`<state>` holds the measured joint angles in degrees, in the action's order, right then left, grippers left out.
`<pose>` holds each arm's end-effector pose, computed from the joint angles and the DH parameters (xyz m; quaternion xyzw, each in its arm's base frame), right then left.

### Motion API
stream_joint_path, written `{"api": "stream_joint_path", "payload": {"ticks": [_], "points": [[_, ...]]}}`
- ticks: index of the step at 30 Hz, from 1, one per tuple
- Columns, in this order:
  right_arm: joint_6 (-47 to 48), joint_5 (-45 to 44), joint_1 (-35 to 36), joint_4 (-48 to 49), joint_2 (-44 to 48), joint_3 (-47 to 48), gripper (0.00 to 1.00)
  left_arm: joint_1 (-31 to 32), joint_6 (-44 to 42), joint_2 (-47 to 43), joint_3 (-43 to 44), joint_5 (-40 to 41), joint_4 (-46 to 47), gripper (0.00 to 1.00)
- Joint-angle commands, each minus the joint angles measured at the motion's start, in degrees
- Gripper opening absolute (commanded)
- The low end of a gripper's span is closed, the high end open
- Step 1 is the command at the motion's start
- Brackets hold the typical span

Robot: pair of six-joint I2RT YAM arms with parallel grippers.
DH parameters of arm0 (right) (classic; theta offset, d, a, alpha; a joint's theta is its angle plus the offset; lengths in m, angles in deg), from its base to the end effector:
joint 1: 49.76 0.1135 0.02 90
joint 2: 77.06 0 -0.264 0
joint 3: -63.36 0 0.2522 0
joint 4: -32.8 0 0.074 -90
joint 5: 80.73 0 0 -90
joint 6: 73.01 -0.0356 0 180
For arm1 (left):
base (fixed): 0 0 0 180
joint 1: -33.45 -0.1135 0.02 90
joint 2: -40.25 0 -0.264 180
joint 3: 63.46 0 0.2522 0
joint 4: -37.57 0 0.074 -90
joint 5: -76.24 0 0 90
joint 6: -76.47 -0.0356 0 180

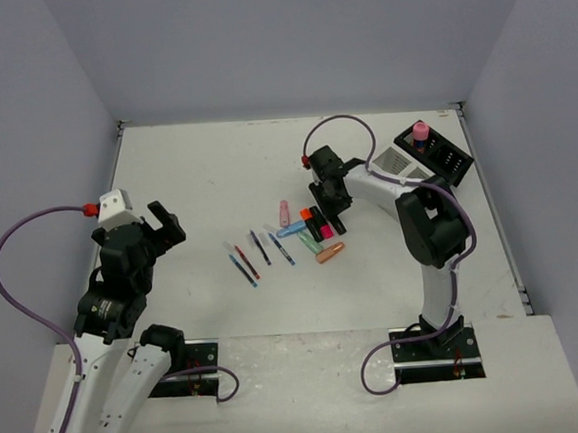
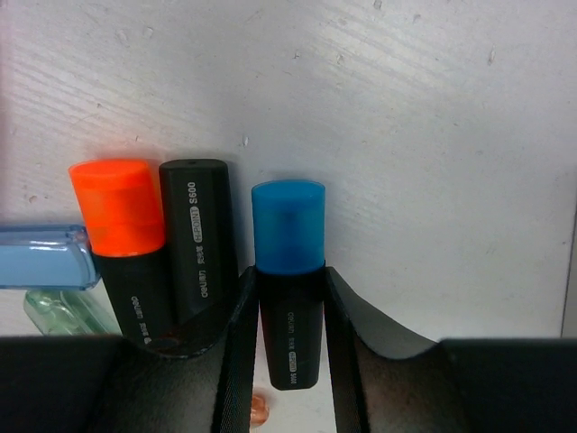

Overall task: Sort the stationery into containers
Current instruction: Pick up the pen from the center of the board, then place the pen in the storage box.

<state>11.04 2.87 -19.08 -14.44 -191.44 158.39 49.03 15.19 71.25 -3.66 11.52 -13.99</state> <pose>0.3550 0.2060 0.1700 -0.1983 0.9574 0.0118 0.2095 0.1126 -0.0156 0.3299 -0.2133 0.7933 -0.0349 0.5691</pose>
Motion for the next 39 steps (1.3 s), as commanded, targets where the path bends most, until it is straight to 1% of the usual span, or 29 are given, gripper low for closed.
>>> {"api": "stream_joint_path", "payload": {"ticks": [1, 4, 8, 11, 13, 17, 20, 28, 33, 35, 37, 39], "points": [[-0.67, -2.85, -0.33, 3.47, 14.62, -0.09, 0.00, 0.71, -1.57, 0.11, -0.43, -0.30, 2.15, 1.00], [-1.34, -7.58, -1.05, 11.40, 24.94, -4.24, 0.00, 0.87, -1.57, 0.10, -0.43, -0.14, 2.12, 1.00], [-2.14, -14.68, -5.25, 22.52, 32.62, -10.31, 0.00, 0.95, -1.57, -0.57, -0.43, -0.06, 2.12, 1.00], [-3.72, -18.25, -10.16, 29.25, 34.65, -13.28, 0.00, 1.04, -1.57, -0.92, -0.51, -0.19, 2.28, 1.00], [-4.14, -18.96, -12.30, 31.63, 34.43, -13.50, 0.00, 1.12, -1.57, -0.86, -0.51, -0.32, 2.30, 1.00], [-4.93, -21.02, -15.03, 33.12, 30.98, -12.62, 0.00, 1.48, -1.57, -1.03, -0.43, -0.32, 2.30, 1.00], [-6.01, -22.23, -15.21, 33.04, 28.42, -12.66, 0.00, 1.48, -1.57, -1.16, -0.51, -0.28, 2.30, 1.00], [-7.58, -25.04, -15.39, 34.64, 25.78, -15.83, 0.01, 1.83, -1.54, -1.78, -0.43, 0.17, 2.12, 1.00], [-7.23, -24.57, -15.56, 33.65, 23.80, -15.38, 0.12, 1.92, -1.48, -1.91, -0.43, 0.24, 2.12, 1.00], [-7.20, -24.62, -15.56, 33.65, 23.48, -15.35, 0.25, 1.92, -1.57, -2.00, -0.43, 0.21, 2.12, 1.00], [-7.03, -24.38, -15.49, 32.92, 23.41, -15.06, 0.26, 1.92, -1.48, -2.02, -0.43, 0.12, 2.12, 1.00], [-6.69, -23.91, -15.48, 31.57, 23.32, -14.66, 0.32, 1.92, -1.48, -2.10, -0.44, 0.20, 2.12, 1.00]]}}
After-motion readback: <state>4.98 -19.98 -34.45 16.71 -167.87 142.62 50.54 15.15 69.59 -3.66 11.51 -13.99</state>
